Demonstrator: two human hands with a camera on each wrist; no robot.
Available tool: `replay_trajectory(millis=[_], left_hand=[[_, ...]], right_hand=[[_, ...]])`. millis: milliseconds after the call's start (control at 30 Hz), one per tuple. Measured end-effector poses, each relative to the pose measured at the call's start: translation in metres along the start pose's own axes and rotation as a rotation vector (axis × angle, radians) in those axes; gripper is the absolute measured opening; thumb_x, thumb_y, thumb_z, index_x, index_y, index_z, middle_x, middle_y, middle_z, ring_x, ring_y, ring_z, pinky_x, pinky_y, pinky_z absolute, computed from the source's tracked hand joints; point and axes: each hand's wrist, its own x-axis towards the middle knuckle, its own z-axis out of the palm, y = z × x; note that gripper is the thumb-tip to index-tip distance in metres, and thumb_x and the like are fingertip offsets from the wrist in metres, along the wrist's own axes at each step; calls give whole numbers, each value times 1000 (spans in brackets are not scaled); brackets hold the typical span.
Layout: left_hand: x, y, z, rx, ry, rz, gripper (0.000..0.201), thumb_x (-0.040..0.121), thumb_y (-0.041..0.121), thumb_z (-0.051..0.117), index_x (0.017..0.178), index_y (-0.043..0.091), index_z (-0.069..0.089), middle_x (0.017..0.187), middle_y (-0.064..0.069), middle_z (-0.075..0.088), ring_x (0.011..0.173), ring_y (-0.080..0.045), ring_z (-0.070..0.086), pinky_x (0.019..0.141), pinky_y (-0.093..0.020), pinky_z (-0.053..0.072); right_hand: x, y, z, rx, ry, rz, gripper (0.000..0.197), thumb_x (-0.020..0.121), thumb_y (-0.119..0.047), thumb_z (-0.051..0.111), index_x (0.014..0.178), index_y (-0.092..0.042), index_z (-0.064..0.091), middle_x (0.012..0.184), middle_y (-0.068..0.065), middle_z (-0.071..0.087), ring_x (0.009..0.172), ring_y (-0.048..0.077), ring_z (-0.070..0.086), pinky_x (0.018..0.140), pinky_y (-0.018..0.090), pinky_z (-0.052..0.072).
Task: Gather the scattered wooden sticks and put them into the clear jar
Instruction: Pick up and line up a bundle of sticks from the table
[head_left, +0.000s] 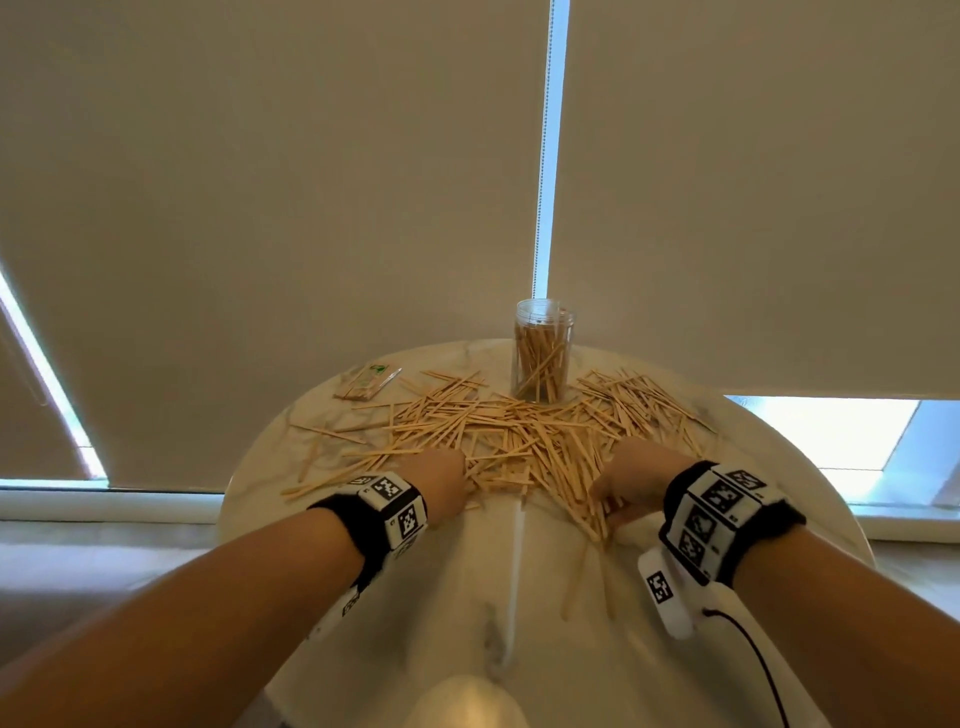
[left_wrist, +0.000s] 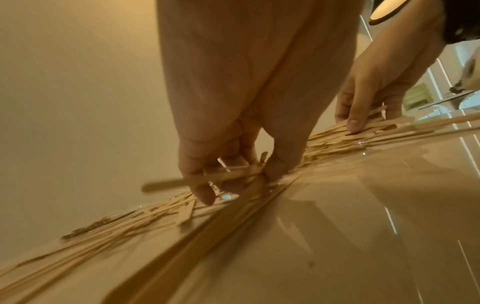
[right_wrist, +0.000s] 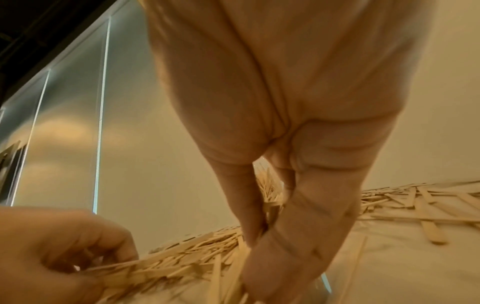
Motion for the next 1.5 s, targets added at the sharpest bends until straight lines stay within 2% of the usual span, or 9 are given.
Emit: replay_trajectory(millis=[167,300,433,600,800,1133,1267,1367,1500], left_hand=[[8,6,-6,-28,25,-19,33,101,28,48,127,9,50,126,-11,52,112,-29,56,91,-37,48],[20,6,-15,-290,71,-82,29,103,23,38,115,4,57,112,-14,64,98,-29,62,73,-33,45],[25,11,-19,-657,152,-101,52,102,45,31,115,4,61,99,-13,67,84,-28,63,71,-32,45],[26,28,-18,-908,159,-162,39,105,37,34,97,10,61,80,-4,55,61,-17,49,60,-30,43],[12,57,-24,-1201,135,12,74,79,86,38,104,19,57,106,2,64,95,-18,61,81,-37,52],[26,36,-25,-1272,412,-85,45,106,45,31,82,15,56,74,-3,57,64,-18,53,67,-38,49],[21,27,-21,-1587,281,42,30,105,39,39,94,14,51,66,4,49,58,-11,51,69,-44,55],[7,32,-16,-1469,201,183,31,102,46,46,95,16,50,61,8,43,47,-6,40,49,-29,47],[-7,53,-14,-1322,115,266,40,96,54,51,82,17,46,57,6,41,45,-10,33,43,-24,32]], right_hand=[[-7,6,2,-217,138,-83,44,102,-45,47,136,-18,57,115,7,69,107,26,64,91,32,49],[-3,12,2,444,164,-80,35,98,-23,62,122,2,64,97,12,69,89,24,69,85,35,60],[-7,6,-4,530,223,-41,13,96,-11,65,89,0,67,81,13,73,68,21,74,67,33,64],[-11,-11,1,669,270,-175,9,97,-10,63,95,-3,66,89,14,70,78,24,74,73,38,64],[-21,-43,17,502,197,-358,11,97,-5,58,97,-1,68,90,18,73,81,31,74,71,41,64],[-14,-55,35,291,224,-449,10,91,-17,67,86,-18,76,79,0,76,78,17,74,79,43,62],[-24,-55,16,320,383,-448,25,99,-36,57,115,-18,65,96,-3,71,84,15,70,81,42,60],[-35,-66,-9,476,480,-501,46,105,-42,42,145,-21,36,111,-7,62,89,7,62,77,26,53],[-33,-79,-27,445,492,-500,37,109,-34,34,133,-11,51,108,5,64,96,18,62,64,13,42]])
